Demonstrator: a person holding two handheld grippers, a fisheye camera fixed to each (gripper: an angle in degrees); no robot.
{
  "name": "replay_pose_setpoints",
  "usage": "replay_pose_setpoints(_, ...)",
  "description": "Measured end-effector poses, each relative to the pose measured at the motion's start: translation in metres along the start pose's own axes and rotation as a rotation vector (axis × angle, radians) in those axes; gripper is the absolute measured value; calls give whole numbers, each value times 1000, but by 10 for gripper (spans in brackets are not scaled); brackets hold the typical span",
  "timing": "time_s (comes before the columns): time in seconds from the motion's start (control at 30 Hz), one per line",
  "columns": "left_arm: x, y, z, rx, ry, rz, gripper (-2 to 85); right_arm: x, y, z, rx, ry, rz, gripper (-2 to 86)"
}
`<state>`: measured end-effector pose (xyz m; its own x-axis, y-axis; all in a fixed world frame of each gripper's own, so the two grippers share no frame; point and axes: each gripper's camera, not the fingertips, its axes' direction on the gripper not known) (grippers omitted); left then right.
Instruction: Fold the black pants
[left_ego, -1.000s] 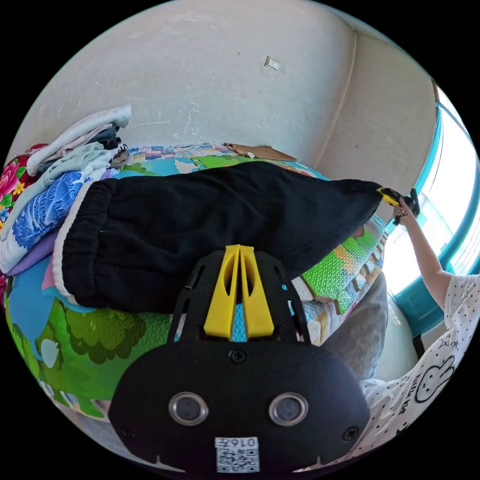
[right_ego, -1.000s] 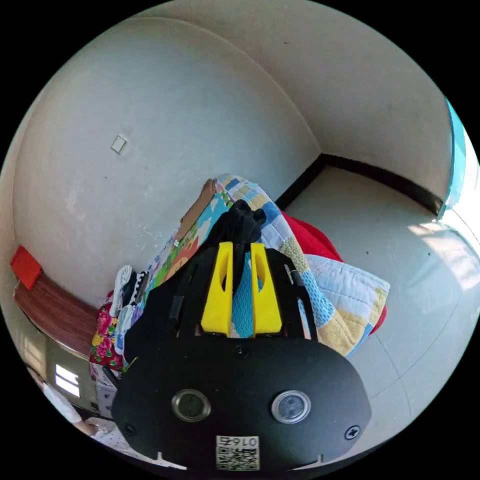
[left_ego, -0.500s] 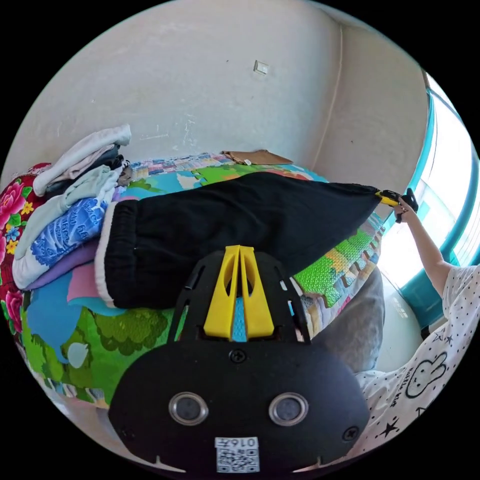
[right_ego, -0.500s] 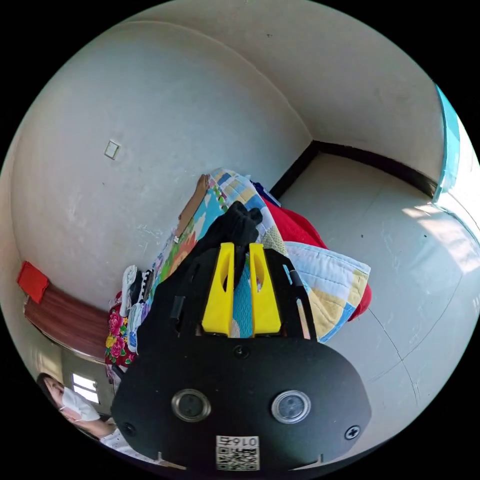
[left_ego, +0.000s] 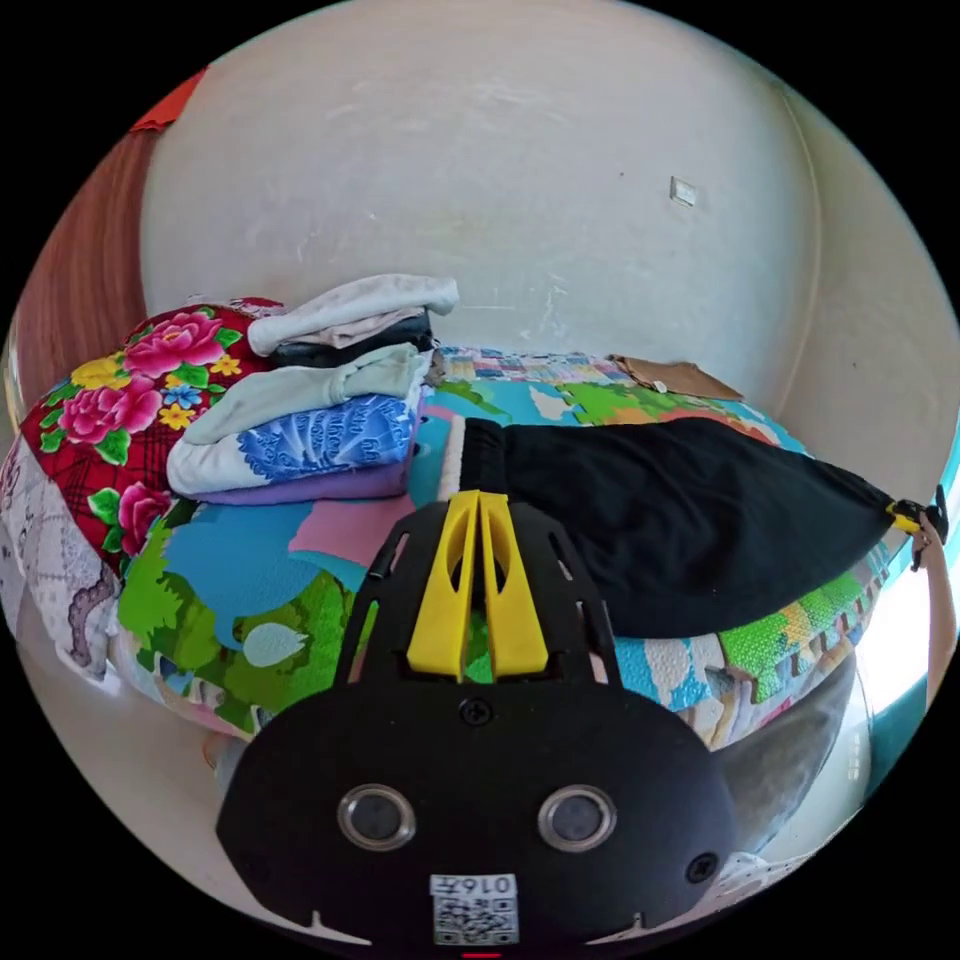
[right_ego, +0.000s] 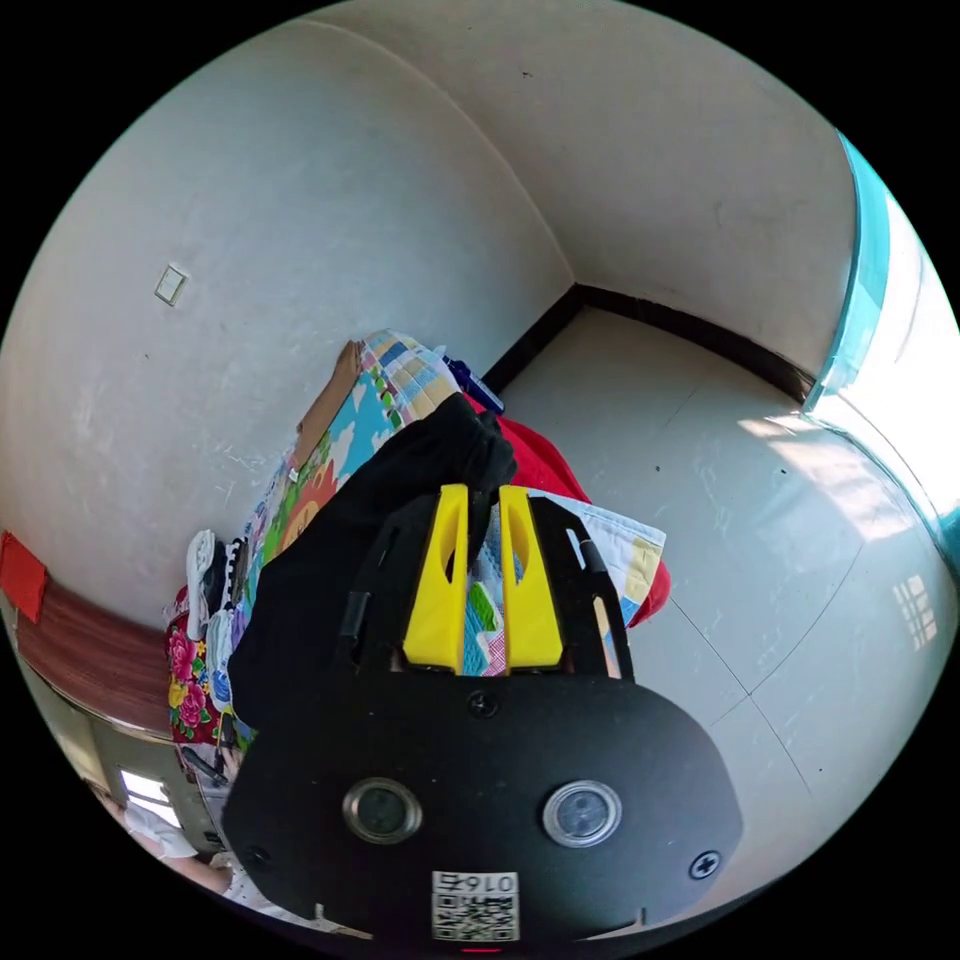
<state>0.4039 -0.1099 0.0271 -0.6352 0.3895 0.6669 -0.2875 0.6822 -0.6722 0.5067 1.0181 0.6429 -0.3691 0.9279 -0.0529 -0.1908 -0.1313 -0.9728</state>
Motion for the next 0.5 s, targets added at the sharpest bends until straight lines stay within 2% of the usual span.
replay_pose_setpoints(0.13,-49,12,-2,-20,102,-86,53,16,16,19,7,-32,26,57)
replay_pose_setpoints(0.23,-82,17,10,-100,237,-138,68,31,30,35,9,-66,46,57)
replay_pose_setpoints(0.33,-98,16,19,-107,358,-159,66,43,42,50,13,-96,65,58)
replay_pose_setpoints(0.5,-98,6,29,-81,320,-113,43,49,64,75,10,-70,48,58)
